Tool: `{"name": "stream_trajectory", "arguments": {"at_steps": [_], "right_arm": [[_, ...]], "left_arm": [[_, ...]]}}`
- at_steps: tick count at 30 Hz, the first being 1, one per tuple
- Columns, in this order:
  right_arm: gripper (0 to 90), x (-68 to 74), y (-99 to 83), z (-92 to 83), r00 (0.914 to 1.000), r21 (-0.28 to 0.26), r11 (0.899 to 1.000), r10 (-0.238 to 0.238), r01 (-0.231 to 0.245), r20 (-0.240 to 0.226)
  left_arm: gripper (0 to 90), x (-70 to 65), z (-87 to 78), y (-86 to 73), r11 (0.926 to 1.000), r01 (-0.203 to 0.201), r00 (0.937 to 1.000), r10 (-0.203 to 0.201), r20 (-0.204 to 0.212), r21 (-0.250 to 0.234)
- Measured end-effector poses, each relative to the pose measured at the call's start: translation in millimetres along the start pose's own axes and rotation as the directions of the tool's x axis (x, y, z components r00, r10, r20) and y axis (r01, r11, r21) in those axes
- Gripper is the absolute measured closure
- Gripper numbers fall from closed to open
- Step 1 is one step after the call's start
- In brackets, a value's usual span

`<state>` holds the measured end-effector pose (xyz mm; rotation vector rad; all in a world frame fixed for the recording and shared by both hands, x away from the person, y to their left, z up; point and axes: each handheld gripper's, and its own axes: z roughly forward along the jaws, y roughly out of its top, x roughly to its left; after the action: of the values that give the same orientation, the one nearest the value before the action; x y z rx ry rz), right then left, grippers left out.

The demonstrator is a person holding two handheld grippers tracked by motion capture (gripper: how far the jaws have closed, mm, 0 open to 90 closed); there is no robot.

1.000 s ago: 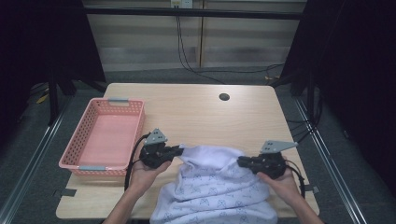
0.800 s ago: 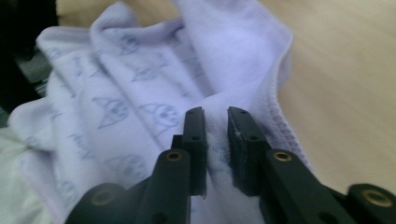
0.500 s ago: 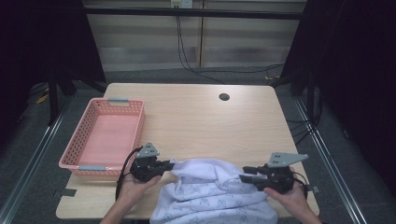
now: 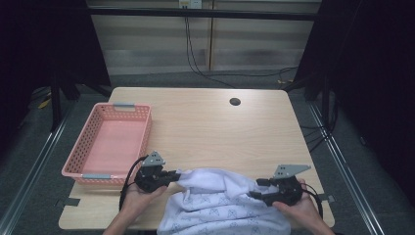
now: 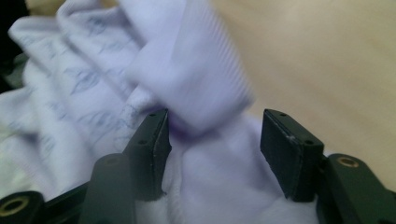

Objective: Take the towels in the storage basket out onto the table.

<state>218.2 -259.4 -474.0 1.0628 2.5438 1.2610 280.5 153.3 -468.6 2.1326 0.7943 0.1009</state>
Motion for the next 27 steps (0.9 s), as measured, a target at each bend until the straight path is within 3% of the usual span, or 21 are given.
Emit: {"name": "stream_trajectory", "arguments": {"at_steps": [4,7,10,12,13,15,17,18,21,24,27], "right_arm": [[39.2,15.7,-11.8,4.5,0.9992,0.053,0.998,-0.036,0.037,-0.015],[38.7,10.2,-2.1,3.8,0.9996,0.004,1.000,-0.018,0.018,-0.024],[40.2,8.1,10.9,9.6,0.9988,-0.028,0.999,-0.032,0.031,-0.037],[59.5,15.8,20.5,15.8,0.9972,-0.067,0.995,-0.070,0.068,-0.028],[65.1,22.4,26.7,20.3,0.9935,-0.088,0.992,-0.096,0.090,-0.062],[81.0,31.2,33.9,28.9,0.9854,-0.084,0.991,-0.116,0.106,-0.125],[86.6,39.5,36.4,38.8,0.9795,-0.052,0.990,-0.138,0.132,-0.147],[86.7,44.4,35.0,45.9,0.9703,-0.021,0.988,-0.154,0.152,-0.187],[78.1,52.6,24.5,57.1,0.9624,0.045,0.982,-0.168,0.182,-0.213],[63.6,53.1,23.8,50.8,0.9633,0.038,0.986,-0.153,0.165,-0.221],[63.8,47.9,28.2,34.7,0.9692,-0.010,0.989,-0.147,0.147,-0.198]], "left_arm": [[83.9,0.8,-9.1,-6.5,0.9992,0.032,0.9995,-0.032,-0.003,-0.026],[83.9,2.9,-8.9,-5.9,0.9989,0.033,0.9994,-0.034,-0.006,-0.033],[83.7,5.1,-4.1,-4.6,0.9986,0.043,0.9991,-0.043,-0.003,-0.030],[83.3,4.9,-1.0,-4.8,0.9992,0.035,0.9993,-0.035,-0.008,-0.020],[83.2,4.9,-0.4,-4.8,0.9992,0.037,0.9993,-0.037,-0.009,-0.019],[83.1,5.6,-0.8,-4.8,0.9992,0.034,0.9994,-0.034,-0.010,-0.020],[83.0,6.2,-2.3,-5.0,0.9988,0.041,0.9990,-0.041,-0.015,-0.027],[83.0,6.4,-3.1,-5.3,0.9988,0.040,0.9991,-0.041,-0.014,-0.027],[82.7,6.6,-4.7,-5.8,0.9987,0.040,0.9991,-0.040,-0.014,-0.031],[82.7,6.7,-5.5,-6.3,0.9987,0.041,0.9991,-0.041,-0.012,-0.031],[82.6,7.2,-5.3,-6.3,0.9985,0.043,0.9990,-0.044,-0.010,-0.033]]}}
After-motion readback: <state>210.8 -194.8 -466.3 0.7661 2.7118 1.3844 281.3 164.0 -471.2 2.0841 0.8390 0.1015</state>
